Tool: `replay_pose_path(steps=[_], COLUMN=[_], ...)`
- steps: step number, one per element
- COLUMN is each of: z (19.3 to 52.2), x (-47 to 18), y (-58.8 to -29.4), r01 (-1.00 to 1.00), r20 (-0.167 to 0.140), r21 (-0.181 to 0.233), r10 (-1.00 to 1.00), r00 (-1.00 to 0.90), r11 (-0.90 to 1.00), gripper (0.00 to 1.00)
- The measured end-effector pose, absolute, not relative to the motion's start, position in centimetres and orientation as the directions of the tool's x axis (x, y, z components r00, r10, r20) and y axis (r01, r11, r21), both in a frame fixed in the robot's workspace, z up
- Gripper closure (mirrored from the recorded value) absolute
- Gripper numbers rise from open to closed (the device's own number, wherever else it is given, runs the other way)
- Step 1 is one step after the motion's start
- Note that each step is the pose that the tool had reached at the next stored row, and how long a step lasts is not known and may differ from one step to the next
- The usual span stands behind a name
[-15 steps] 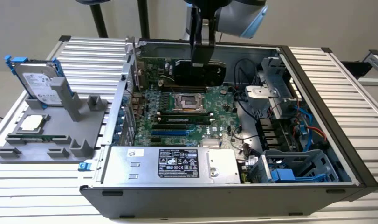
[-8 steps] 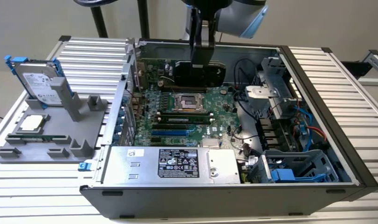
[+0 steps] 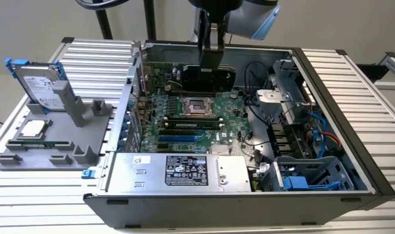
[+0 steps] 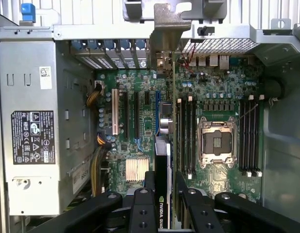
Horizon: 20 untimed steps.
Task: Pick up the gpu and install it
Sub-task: 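Insert the gpu into the slot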
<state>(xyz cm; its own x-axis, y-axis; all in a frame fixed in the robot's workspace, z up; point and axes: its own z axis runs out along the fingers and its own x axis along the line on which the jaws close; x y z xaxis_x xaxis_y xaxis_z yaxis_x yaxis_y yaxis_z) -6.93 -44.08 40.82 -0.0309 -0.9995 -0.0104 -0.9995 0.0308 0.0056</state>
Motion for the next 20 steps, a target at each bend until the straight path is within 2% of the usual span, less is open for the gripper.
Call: replay_pose_path(steps=[20], z=[40.21], x=[-6.89], y=[-44.08], r01=[-1.0], r20=[-0.01], r21=[0.006], r10=[-0.999], r00=[-0.031], r11=[0.031], gripper=[1.0])
